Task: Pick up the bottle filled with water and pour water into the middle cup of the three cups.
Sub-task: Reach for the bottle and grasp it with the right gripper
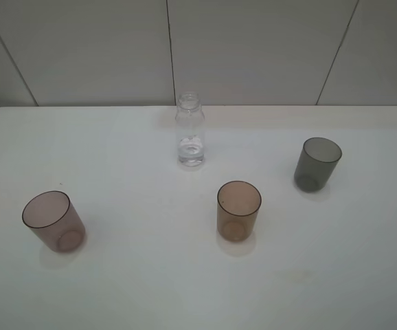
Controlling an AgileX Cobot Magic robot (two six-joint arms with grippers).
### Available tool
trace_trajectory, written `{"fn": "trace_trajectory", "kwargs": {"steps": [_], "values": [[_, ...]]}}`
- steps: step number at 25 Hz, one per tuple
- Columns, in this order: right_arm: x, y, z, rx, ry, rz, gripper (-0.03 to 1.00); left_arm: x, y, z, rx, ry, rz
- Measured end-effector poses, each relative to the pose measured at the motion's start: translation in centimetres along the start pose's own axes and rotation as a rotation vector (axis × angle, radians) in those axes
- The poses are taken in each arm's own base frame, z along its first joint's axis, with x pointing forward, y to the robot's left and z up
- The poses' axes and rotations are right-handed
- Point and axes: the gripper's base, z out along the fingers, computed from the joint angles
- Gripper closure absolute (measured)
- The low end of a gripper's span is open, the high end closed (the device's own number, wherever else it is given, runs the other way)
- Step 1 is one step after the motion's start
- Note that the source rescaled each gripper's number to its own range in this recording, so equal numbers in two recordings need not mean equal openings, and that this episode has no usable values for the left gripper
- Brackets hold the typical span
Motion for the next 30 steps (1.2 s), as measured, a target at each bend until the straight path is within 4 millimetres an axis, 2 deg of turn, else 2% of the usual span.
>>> {"fn": "trace_trajectory", "kwargs": {"steps": [30], "values": [[0.0,0.0,0.0,0.0,0.0,0.0,0.09,0.0,0.0,0.0,0.0,0.0,0.0]]}}
